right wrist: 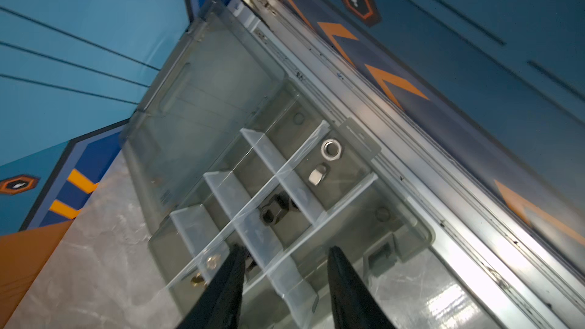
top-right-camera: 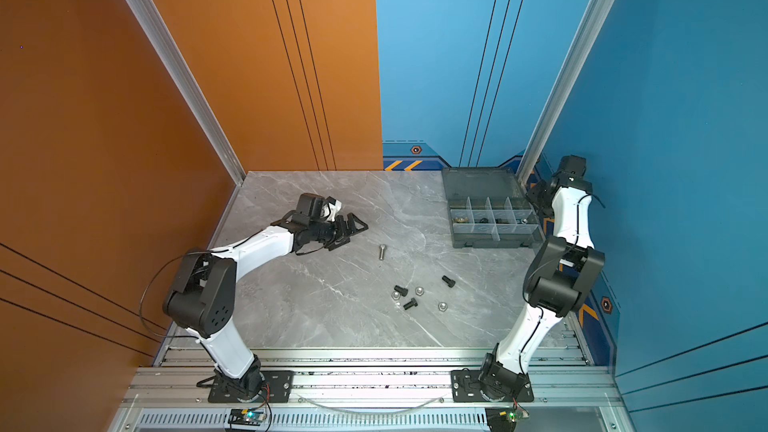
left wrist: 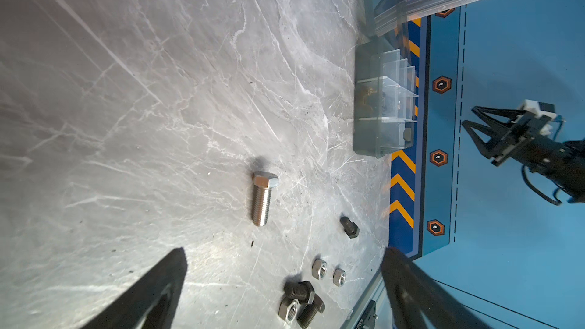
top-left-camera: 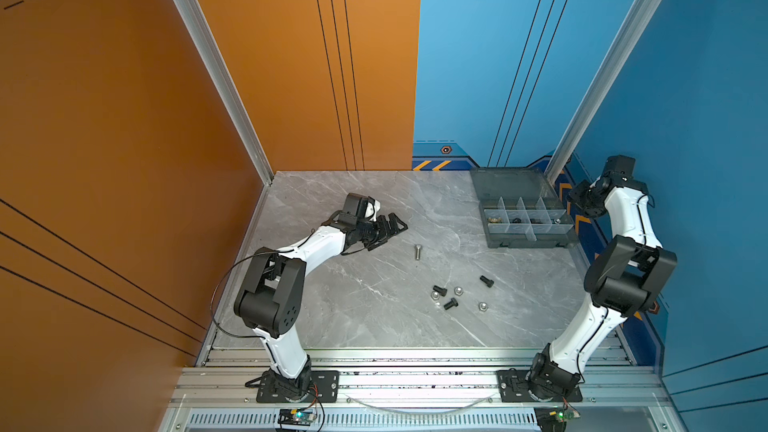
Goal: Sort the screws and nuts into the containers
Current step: 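Open the right gripper to drop the nut into the compartment, then move the right gripper back over the pile of nuts and bolts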
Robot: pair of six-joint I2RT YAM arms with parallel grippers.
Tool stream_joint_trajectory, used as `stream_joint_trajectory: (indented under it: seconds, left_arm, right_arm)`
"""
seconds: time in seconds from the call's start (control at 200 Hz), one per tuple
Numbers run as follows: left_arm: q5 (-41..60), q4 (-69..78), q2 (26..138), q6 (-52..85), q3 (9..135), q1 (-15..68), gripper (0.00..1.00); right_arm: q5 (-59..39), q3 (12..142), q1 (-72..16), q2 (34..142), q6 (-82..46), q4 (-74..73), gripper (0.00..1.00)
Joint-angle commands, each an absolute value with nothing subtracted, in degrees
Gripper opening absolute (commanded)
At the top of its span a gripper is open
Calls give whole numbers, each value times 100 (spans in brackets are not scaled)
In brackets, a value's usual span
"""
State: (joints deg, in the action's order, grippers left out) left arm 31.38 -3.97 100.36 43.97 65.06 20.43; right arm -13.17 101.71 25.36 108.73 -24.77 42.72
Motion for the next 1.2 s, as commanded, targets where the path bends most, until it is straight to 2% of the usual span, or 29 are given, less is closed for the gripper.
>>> stream_joint_trajectory:
  seconds: [0.0,0.496,0.926,1.191]
  left_arm:
    - [3164,-238,9898,4333,6384,2035,98]
    - [3099,-258,9626,4280,6198,2035,98]
    - [3092,-246,9624,4272,6169,2092,98]
    - [3121,-273,9594,4230,6139,2066,98]
  right_arm:
    - [-1647,9667,2273,10513,-2167,4707,46]
    - [-1616,7646,394,9227,-1478,5088,48]
    - [-1363,6462,-291,8864,-1936,4987,49]
    - [-1346,6176,-792,8746,-2085,4997,49]
